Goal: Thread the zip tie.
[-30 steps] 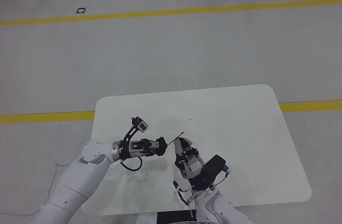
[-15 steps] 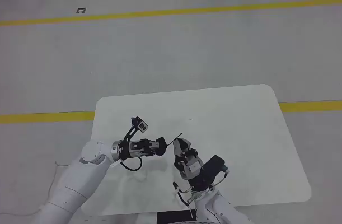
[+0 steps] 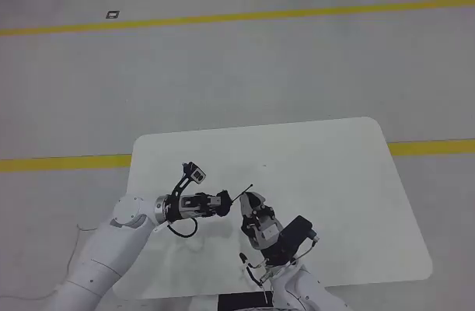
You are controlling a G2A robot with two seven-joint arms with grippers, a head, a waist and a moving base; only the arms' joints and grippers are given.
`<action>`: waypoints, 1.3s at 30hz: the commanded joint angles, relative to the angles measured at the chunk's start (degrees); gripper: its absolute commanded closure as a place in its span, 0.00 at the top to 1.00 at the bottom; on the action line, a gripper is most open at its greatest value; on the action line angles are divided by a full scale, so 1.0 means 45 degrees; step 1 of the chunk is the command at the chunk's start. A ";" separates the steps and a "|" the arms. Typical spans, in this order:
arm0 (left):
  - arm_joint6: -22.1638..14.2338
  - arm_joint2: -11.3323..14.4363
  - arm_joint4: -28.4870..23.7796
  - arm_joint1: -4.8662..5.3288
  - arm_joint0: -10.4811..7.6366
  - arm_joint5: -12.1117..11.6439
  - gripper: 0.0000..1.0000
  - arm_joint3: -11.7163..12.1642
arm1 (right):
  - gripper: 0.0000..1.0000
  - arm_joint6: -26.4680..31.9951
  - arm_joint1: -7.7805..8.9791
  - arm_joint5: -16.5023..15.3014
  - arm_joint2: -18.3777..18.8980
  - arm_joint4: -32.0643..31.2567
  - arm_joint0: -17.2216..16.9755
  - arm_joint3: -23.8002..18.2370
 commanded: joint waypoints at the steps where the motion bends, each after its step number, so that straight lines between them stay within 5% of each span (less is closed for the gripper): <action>1: 0.0000 0.0000 0.0000 0.0000 0.0000 0.0000 0.00 0.0000 | 0.00 0.0032 0.0000 -0.0001 -0.0008 -0.0017 -0.0001 -0.0001; 39: 0.0000 0.0000 0.0000 0.0000 0.0000 0.0000 0.00 0.0000 | 0.00 -0.0092 -0.0028 0.0215 -0.0015 -0.0377 0.0065 0.0130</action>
